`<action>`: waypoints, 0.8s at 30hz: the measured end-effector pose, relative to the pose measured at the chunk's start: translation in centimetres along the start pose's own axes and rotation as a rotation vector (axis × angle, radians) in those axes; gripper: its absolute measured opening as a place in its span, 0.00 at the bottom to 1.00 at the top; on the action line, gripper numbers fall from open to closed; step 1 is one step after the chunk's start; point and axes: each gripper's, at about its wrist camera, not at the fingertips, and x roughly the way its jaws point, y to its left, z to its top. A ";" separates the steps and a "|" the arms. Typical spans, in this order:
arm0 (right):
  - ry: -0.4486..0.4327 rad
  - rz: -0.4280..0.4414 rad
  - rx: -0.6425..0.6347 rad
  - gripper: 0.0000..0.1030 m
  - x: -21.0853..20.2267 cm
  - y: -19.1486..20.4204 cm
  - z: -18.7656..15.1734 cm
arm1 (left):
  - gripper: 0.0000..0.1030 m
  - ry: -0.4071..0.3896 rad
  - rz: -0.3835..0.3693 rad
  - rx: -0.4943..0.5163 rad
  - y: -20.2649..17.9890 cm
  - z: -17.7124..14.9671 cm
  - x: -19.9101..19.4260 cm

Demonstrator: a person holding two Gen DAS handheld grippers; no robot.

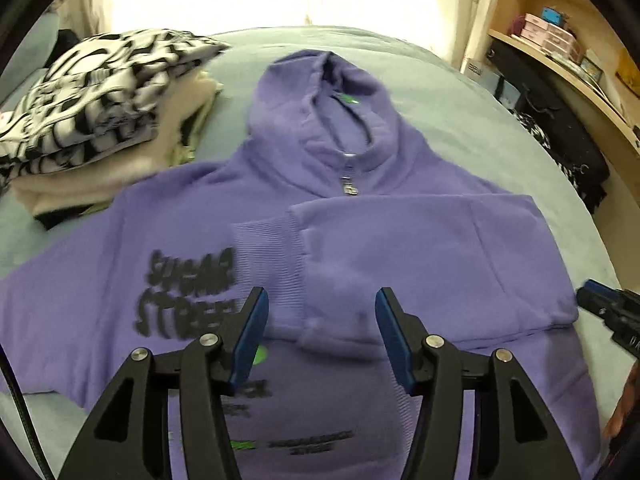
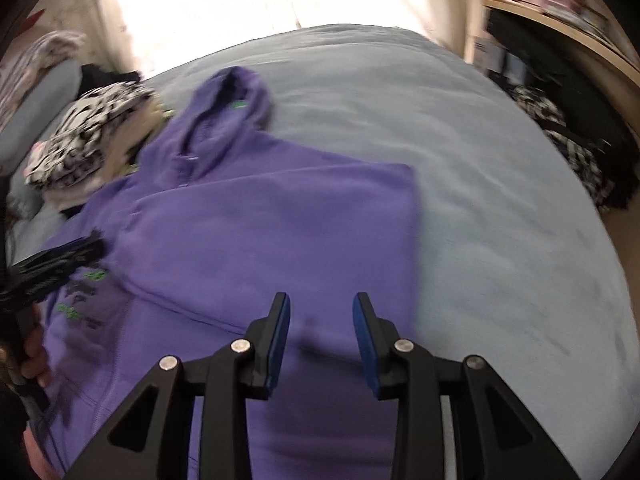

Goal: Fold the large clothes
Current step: 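Release the sleeve with the left tool and lift away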

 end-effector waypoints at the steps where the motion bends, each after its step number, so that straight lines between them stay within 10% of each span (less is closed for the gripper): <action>1: 0.010 0.016 -0.016 0.32 0.7 1.0 0.3 | 0.52 0.008 0.002 -0.001 -0.5 0.0 0.3; 12: 0.004 0.033 -0.135 0.32 5.8 4.8 3.0 | 0.52 0.038 0.025 -0.030 -2.8 1.5 5.5; 24: -0.017 -0.200 -0.019 0.30 7.0 -2.7 3.2 | 0.48 0.027 -0.028 -0.102 -0.3 2.6 6.7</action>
